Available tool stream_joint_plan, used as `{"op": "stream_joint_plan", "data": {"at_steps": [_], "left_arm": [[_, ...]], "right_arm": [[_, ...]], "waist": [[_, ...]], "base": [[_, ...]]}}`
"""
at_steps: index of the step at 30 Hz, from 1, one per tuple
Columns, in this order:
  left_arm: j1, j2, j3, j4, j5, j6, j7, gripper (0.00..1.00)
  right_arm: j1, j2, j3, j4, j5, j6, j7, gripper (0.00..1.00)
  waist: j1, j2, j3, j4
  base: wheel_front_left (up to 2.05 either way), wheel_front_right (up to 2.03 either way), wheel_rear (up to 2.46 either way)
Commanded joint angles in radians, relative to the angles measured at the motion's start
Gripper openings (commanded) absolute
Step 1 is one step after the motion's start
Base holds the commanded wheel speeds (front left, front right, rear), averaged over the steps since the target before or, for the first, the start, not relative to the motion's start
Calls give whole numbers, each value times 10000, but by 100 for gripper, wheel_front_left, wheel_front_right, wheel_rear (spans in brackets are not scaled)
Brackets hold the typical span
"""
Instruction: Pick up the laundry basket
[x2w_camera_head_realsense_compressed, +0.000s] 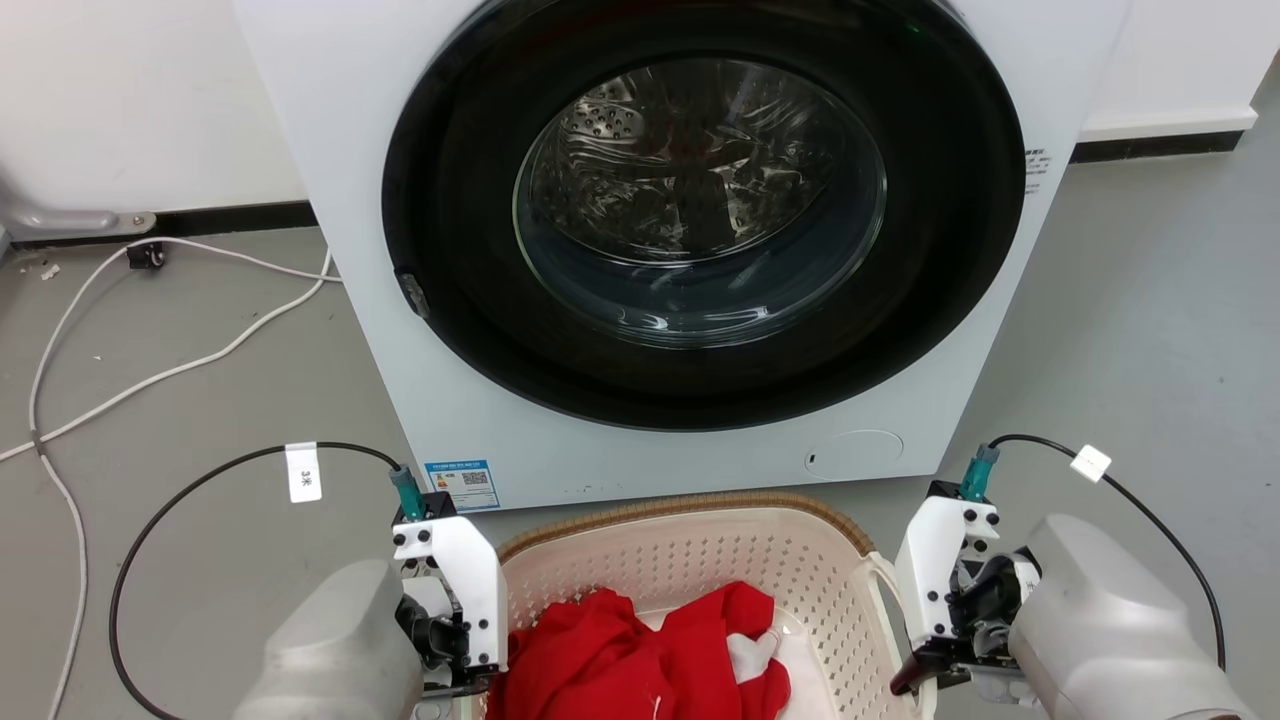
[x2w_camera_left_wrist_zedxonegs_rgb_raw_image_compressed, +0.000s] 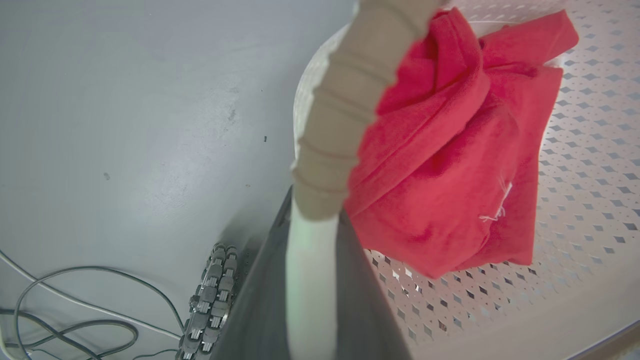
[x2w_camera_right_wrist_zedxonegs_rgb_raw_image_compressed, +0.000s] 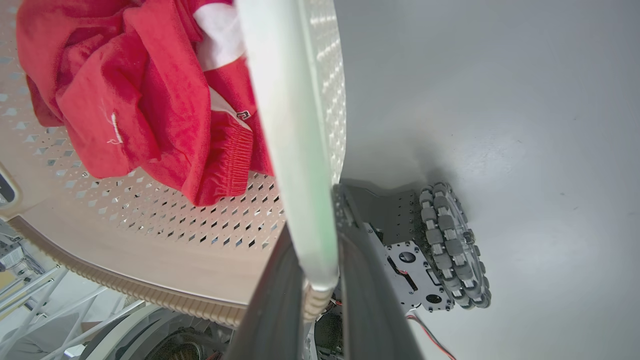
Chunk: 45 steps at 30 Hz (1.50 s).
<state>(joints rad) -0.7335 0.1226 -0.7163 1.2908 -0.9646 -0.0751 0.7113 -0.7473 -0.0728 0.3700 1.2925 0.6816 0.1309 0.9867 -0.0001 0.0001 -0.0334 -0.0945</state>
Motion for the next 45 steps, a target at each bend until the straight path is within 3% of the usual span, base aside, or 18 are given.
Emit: {"op": "stream_joint_plan", "data": {"at_steps": [1, 45], "left_arm": [[160, -80, -37, -28, -63, -54, 68, 0], [146, -329, -105, -54, -404, -197, 452, 0]], "right_arm": [[83, 67, -116, -55, -40, -3, 20, 0], [78, 324, -904, -64, -668, 1, -24, 0]], "waist": [[1, -1, -32, 20], [1, -1, 79, 92]], "base": [[0, 0, 0], [0, 0, 0]]}}
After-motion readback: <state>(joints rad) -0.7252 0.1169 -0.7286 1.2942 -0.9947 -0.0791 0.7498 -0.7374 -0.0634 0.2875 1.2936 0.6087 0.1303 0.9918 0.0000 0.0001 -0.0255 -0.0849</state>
